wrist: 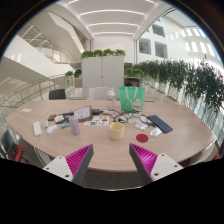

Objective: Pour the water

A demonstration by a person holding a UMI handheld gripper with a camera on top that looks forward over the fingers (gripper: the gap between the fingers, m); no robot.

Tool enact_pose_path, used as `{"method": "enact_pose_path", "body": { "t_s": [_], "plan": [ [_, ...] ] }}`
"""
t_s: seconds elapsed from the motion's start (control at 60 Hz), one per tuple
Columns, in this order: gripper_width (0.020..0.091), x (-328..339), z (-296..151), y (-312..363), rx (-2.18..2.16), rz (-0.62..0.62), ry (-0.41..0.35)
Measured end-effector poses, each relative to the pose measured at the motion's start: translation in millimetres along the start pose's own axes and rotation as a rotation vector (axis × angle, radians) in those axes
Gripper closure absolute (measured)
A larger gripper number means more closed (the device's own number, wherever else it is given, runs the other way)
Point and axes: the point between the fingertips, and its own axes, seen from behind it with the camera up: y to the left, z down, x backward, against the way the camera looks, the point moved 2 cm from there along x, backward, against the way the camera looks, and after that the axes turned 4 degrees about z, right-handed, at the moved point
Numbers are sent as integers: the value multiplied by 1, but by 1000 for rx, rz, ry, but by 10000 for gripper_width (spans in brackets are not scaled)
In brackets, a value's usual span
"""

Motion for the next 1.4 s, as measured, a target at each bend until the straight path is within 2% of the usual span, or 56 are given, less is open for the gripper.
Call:
{"method": "enact_pose_path", "body": {
  "t_s": [0.117,0.133,0.25,0.283,0.35,0.45,0.5,0.617,0.683,0.833,0.983,1.083,1.117,1.133,1.15,1.167,1.233,1.317,1.4],
  "plan": [
    [264,-3,1,-4,5,65,-11],
    [265,6,6,21,4,76,-14],
    [267,4,14,30,9,130,-6],
    [269,7,18,56,8,140,-13],
    [268,6,19,78,15,132,-37],
    [268,-16,16,125,19,62,-125],
    [270,-25,21,157,11,28,-135],
    [268,-89,31,212,-4,-24,-145],
    [269,-140,29,235,-9,-41,-180],
    [268,-247,-1,279,-54,-59,-232],
    [269,-342,-16,293,-58,-41,-234],
    [272,-379,-25,294,-66,3,-243],
    [307,-394,-28,293,-73,-1,-249],
    [348,-399,-29,295,-77,-5,-250],
    [427,-403,-30,299,-81,-15,-250],
    [571,-407,-30,304,-83,-33,-248],
    [578,-413,-33,301,-58,-19,-264],
    [633,-412,-37,303,-16,-24,-300],
    [685,-413,-35,302,-22,-21,-278]
  ]
}}
